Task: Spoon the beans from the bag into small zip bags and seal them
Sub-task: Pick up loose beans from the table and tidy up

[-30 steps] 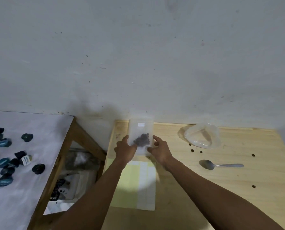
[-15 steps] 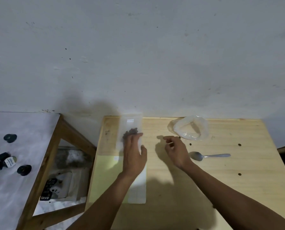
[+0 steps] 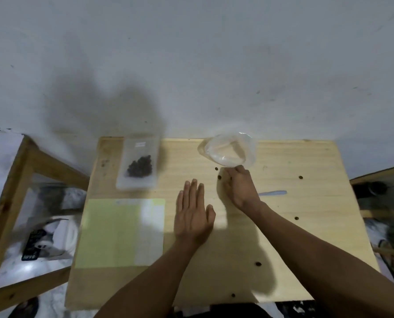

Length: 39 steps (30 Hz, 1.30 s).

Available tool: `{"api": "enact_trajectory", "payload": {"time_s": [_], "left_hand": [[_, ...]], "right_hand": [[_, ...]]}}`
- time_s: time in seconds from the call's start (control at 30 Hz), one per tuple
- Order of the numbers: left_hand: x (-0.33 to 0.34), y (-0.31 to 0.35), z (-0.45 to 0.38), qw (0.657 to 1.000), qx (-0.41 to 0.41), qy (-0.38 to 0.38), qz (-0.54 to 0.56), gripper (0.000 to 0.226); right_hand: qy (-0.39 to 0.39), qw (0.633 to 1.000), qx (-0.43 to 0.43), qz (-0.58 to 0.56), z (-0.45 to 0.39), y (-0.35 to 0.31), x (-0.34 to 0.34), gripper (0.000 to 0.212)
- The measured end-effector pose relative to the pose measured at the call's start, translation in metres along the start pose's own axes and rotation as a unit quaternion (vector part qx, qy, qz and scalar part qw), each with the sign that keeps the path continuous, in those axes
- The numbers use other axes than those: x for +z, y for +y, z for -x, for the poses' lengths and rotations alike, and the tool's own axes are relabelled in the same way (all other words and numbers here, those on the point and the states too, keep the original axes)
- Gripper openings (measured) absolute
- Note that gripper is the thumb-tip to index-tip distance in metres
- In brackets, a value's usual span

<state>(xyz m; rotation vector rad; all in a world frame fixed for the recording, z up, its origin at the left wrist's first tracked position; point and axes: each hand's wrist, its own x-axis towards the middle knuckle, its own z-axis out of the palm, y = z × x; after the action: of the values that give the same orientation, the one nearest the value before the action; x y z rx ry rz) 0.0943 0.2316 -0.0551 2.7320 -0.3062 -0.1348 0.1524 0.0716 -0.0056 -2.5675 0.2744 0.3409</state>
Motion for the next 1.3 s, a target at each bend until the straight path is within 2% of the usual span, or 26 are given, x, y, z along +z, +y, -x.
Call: {"api": "enact_trajectory", "payload": {"time_s": [0.2, 0.63, 0.77, 0.87, 1.0, 1.07, 1.1, 1.2, 1.23, 1.3], "left_hand": [[0.005, 0.002, 0.0, 0.999, 0.012, 0.045, -0.009, 0.061], [0.006, 0.003, 0.001, 0.995, 0.018, 0.093, -0.009, 0.059], [0.006, 0.002, 0.0, 0.995, 0.02, 0.1, -0.013, 0.059], [0.007, 0.002, 0.0, 0.993, 0.025, 0.112, -0.014, 0.058], [0.007, 0.003, 0.0, 0.994, 0.021, 0.106, -0.017, 0.058], [0.007, 0.003, 0.001, 0.994, 0.02, 0.106, -0.016, 0.058], [0.007, 0.003, 0.001, 0.994, 0.019, 0.106, -0.015, 0.058], [0.007, 0.003, 0.001, 0.995, 0.014, 0.097, -0.012, 0.059], [0.006, 0.003, 0.001, 0.995, 0.012, 0.093, -0.013, 0.06], [0.006, 0.003, 0.0, 0.996, 0.011, 0.089, -0.015, 0.06]], "right_hand": [[0.003, 0.999, -0.016, -0.027, -0.011, -0.006, 0.019, 0.029], [0.019, 0.98, -0.176, 0.086, -0.017, -0.009, 0.009, 0.017], [-0.001, 0.987, -0.145, 0.063, -0.021, -0.011, 0.01, 0.013], [0.009, 0.994, -0.049, -0.099, -0.016, -0.009, 0.007, 0.007], [0.032, 0.968, 0.046, -0.244, 0.002, -0.005, -0.001, 0.013], [0.035, 0.933, 0.107, -0.342, 0.006, -0.006, -0.006, 0.018], [0.021, 0.898, 0.143, -0.415, 0.005, -0.007, -0.008, 0.02], [-0.05, 0.723, 0.216, -0.654, 0.007, -0.018, -0.023, 0.022], [-0.066, 0.684, 0.227, -0.691, 0.008, -0.02, -0.027, 0.024], [-0.087, 0.664, 0.229, -0.706, 0.008, -0.022, -0.032, 0.026]]}}
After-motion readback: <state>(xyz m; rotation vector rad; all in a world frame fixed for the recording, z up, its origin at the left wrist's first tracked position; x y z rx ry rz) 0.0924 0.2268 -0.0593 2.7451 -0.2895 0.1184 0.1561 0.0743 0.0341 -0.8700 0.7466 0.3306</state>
